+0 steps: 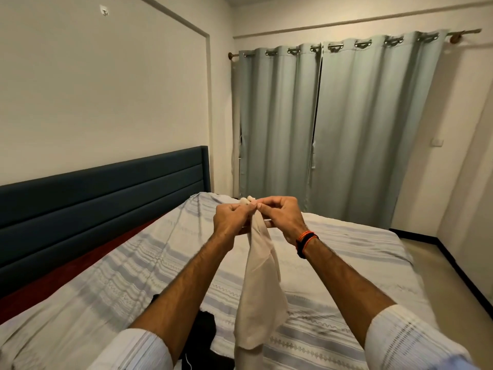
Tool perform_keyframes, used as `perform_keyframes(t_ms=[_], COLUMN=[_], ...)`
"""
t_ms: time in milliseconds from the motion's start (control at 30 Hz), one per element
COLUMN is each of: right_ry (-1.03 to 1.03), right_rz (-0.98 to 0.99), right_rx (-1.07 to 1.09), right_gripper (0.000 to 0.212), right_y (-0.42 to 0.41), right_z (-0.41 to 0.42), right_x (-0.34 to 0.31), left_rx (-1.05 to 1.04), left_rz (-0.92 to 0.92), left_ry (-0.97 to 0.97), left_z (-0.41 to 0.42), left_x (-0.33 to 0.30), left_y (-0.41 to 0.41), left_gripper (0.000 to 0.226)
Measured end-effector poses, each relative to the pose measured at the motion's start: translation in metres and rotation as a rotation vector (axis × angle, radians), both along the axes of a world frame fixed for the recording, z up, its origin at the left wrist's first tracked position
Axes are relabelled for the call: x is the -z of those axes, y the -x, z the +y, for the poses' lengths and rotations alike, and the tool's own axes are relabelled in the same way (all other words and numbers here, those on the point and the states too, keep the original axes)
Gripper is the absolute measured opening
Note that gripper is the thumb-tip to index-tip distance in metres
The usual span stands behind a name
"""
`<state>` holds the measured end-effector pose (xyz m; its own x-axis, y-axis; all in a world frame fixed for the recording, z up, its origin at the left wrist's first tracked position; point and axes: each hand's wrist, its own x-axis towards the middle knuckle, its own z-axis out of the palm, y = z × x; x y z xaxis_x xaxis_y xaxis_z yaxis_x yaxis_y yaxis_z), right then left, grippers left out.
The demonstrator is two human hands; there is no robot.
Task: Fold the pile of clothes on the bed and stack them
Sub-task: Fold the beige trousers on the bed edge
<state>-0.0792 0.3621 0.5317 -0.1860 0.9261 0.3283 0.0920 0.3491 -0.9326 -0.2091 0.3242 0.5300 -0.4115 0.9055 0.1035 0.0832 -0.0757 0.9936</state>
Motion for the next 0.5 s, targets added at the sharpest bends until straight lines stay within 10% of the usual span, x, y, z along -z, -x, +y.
perform_keyframes(t_ms=[500], right_ry=[0.103], right_rz=[-0.103], right_rx=[0.186], right_gripper=[0.025], right_y=[-0.013], right_z=[0.056], right_x=[-0.028], left_rx=[0.068], left_rz=[0.030], left_ry=[0.067], left_z=[0.054], left_x=[-0.021], left_y=[0.022], left_gripper=[0.022])
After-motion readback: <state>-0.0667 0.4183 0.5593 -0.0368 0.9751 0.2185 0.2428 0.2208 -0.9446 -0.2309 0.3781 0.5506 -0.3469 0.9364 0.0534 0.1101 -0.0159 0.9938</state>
